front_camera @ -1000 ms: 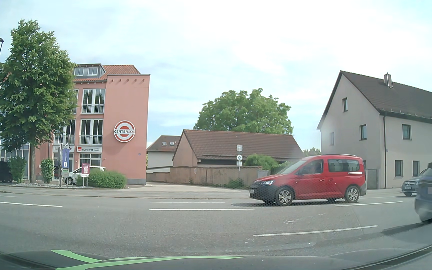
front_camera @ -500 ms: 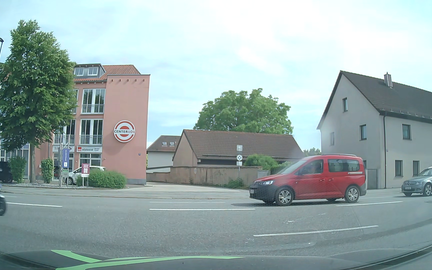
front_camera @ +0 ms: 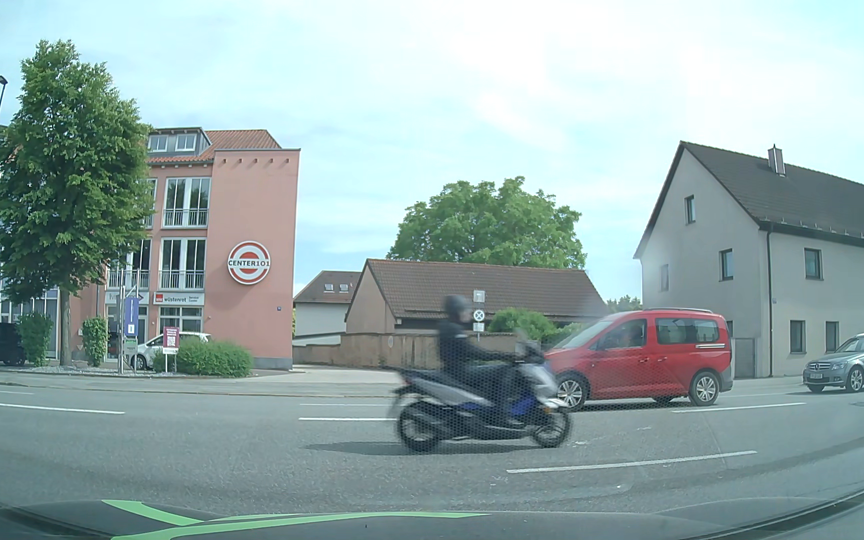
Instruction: Follow the waypoints while adhering to traffic rules and regulations
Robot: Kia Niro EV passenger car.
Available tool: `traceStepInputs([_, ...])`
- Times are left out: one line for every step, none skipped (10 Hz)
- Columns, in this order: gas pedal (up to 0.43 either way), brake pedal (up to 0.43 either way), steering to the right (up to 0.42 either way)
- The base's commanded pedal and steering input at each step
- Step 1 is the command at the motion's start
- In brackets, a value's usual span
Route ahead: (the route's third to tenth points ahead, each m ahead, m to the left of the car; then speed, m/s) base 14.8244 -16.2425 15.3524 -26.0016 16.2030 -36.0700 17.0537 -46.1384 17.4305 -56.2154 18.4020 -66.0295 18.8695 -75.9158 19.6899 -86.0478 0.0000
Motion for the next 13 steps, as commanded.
traceStepInputs([0.000,0.268,0.241])
traceStepInputs([0.000,0.274,0.241])
traceStepInputs([0.000,0.274,0.242])
traceStepInputs([0.000,0.274,0.241])
traceStepInputs([0.000,0.274,0.241])
traceStepInputs([0.000,0.274,0.241])
traceStepInputs([0.000,0.274,0.241])
traceStepInputs([0.000,0.274,0.241])
traceStepInputs([0.000,0.274,0.241])
traceStepInputs([0.000,0.274,0.241])
traceStepInputs([0.000,0.274,0.241])
traceStepInputs([0.000,0.274,0.241])
traceStepInputs([0.000,0.274,0.241])
